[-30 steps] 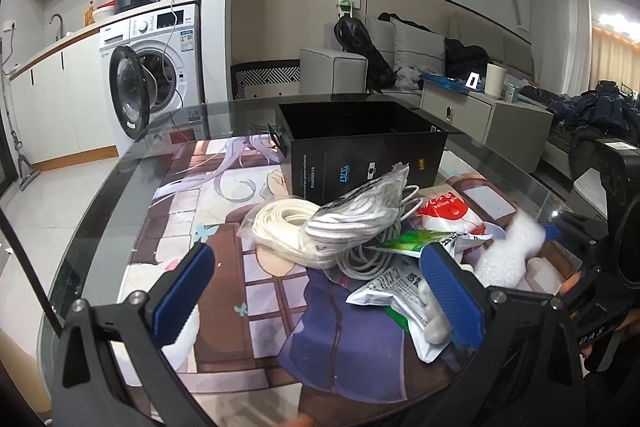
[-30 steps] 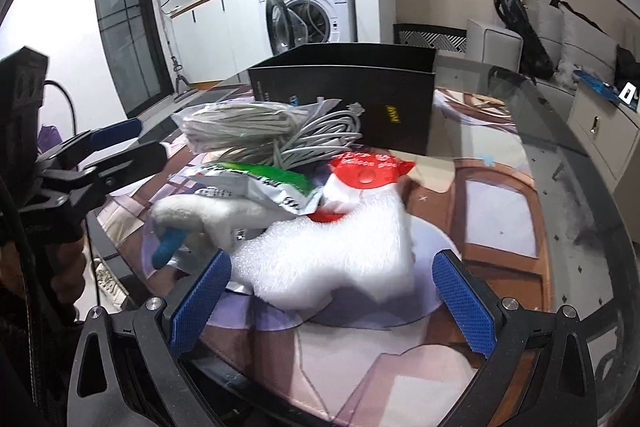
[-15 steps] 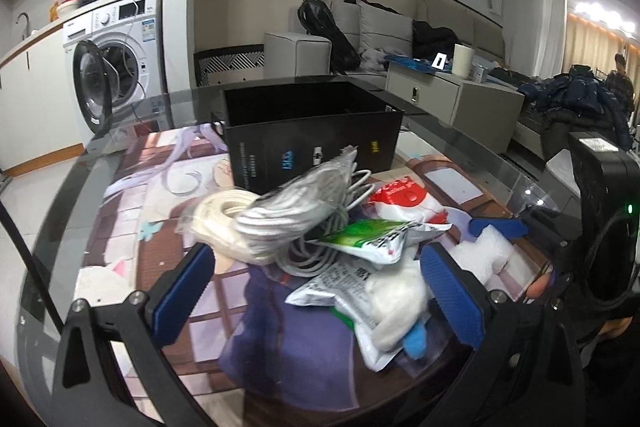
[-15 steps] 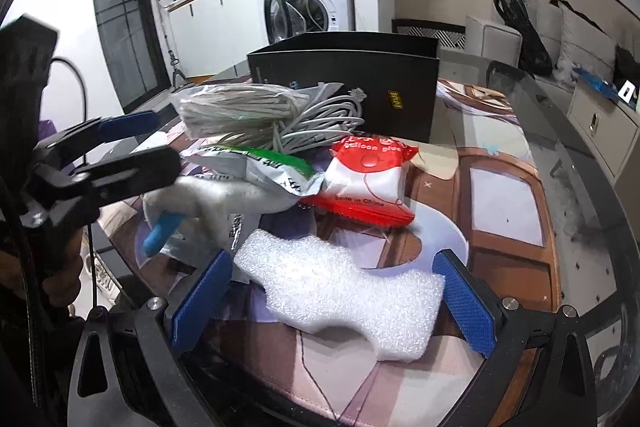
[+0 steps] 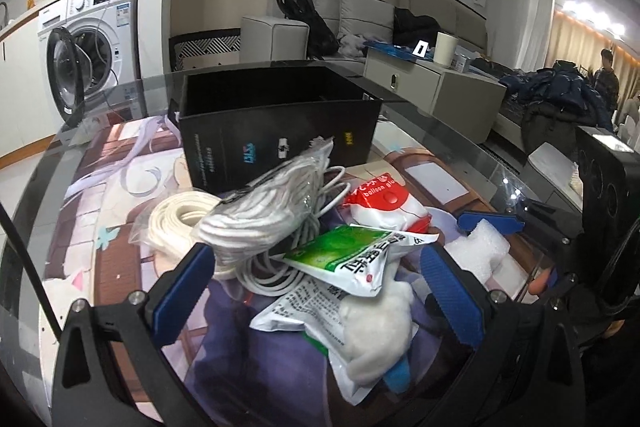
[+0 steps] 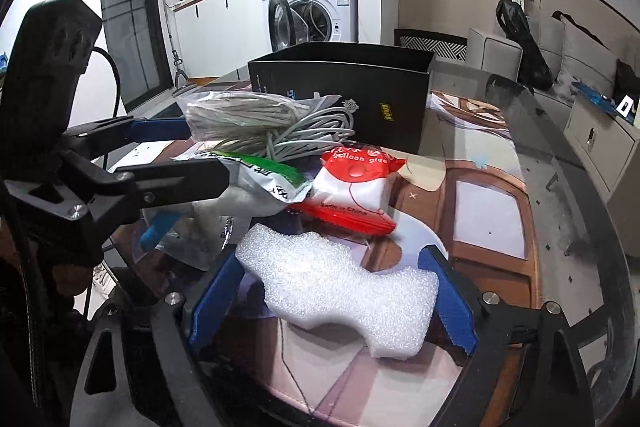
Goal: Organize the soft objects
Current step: 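Lower the right gripper around the white foam block and close on it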
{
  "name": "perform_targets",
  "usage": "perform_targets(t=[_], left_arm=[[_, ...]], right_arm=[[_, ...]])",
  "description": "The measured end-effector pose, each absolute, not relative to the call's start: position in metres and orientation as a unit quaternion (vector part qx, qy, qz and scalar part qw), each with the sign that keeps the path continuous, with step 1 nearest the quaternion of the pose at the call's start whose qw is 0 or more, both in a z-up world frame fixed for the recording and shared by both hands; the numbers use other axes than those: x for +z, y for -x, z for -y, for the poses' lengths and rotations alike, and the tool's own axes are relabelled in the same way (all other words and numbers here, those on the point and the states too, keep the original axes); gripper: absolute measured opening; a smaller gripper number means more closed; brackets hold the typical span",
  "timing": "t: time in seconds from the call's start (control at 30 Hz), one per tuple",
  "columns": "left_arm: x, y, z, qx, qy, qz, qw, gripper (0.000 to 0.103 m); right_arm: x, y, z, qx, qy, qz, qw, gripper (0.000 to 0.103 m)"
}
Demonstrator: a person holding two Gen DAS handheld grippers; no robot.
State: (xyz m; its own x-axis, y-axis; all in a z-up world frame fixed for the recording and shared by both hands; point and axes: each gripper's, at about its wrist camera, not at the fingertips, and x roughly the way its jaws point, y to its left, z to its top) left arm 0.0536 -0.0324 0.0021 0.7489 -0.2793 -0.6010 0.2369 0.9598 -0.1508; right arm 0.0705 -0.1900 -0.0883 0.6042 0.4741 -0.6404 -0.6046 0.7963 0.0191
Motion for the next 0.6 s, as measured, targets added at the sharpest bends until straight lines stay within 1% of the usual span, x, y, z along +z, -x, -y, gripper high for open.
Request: perform_targets(t=[0.27,0.3,0.33,0.43,0.6], left_arm=[[0.002,-0.038,0.039,-0.159,0.01,-0.326,0.932,0.101],[0.002,-0.038,0.041,-0.165,0.005,-0.326,0.931,0.099],[0.002,-0.039,0.043,-0.17,0.004,-0.329,0.929,0.094],[-0.001,-0.046,0.045,-0.189,0.015,-0.343,0.92,0.087],[-0.001,-0.055,0.046,-0.193,0.028,-0.349,0.916,0.087]], right_arm=[[-0.084,-0.071,0.2,0.302,0.081,-0.323,0.893,0.09],[-0.084,-0.072,0.202,0.303,0.077,-0.325,0.893,0.09],[-0.083,-0.072,0.203,0.304,0.075,-0.325,0.892,0.09],[-0.082,-0.071,0.206,0.303,0.075,-0.323,0.894,0.09],[-0.081,-0.072,0.206,0.296,0.083,-0.319,0.897,0.09]])
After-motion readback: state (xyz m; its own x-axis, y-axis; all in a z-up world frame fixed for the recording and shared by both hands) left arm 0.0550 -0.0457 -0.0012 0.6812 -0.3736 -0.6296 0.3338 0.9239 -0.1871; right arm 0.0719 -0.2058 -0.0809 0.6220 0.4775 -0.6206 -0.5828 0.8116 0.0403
